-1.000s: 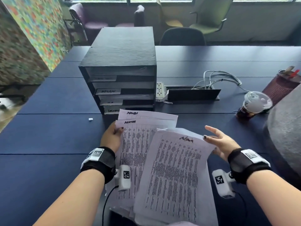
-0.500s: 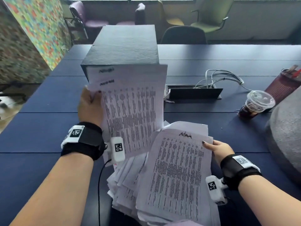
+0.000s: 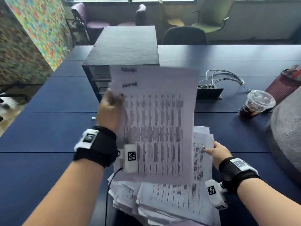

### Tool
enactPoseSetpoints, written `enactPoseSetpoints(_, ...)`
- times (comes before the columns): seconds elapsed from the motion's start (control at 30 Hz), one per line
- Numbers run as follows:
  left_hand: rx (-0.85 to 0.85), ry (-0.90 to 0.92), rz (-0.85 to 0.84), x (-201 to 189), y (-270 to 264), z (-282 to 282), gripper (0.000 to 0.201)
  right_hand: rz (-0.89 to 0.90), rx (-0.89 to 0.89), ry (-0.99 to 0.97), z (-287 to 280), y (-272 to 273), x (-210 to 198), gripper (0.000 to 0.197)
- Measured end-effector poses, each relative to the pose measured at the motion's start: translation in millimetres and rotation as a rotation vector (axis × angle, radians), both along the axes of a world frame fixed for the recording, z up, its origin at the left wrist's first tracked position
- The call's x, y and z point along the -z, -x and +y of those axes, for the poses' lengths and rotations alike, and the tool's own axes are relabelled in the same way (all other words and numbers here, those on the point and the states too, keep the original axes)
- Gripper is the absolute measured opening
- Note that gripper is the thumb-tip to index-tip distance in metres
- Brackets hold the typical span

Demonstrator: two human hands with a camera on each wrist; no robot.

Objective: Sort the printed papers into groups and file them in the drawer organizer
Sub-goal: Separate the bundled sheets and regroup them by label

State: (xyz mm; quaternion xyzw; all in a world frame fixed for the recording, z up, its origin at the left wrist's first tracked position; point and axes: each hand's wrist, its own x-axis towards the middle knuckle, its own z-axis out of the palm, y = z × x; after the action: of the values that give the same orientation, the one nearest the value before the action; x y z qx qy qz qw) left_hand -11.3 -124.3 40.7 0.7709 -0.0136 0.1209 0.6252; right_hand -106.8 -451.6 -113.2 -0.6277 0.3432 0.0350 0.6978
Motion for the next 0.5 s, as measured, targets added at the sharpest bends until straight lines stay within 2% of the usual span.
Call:
enactPoseSetpoints(0.07,0.092,0.025,0.144,28,11,-14,0.021,-0.026,0.027,-0.017,3,1,-4,0.026)
enactPoseSetpoints(0.2,0.122,-0.081,0.391,70,35,-34,0.017,-0.125,0.043,-0.105,10,2,-18,0.024)
enactPoseSetpoints(0.3,0.187,-0.102,0.408,86,44,-42,0.018,-0.183,0.035,-0.202,14,3,-31,0.02)
enactPoseSetpoints(0.43,0.14,-0.153,0.357,91,48,-51,0.019,-0.258,0.037,-0.277,20,1,-38,0.017)
enactPoseSetpoints(0.5,0.154,-0.104,0.366,90,49,-53,0.014,-0.259,0.058,-0.321,21,0,-37,0.019)
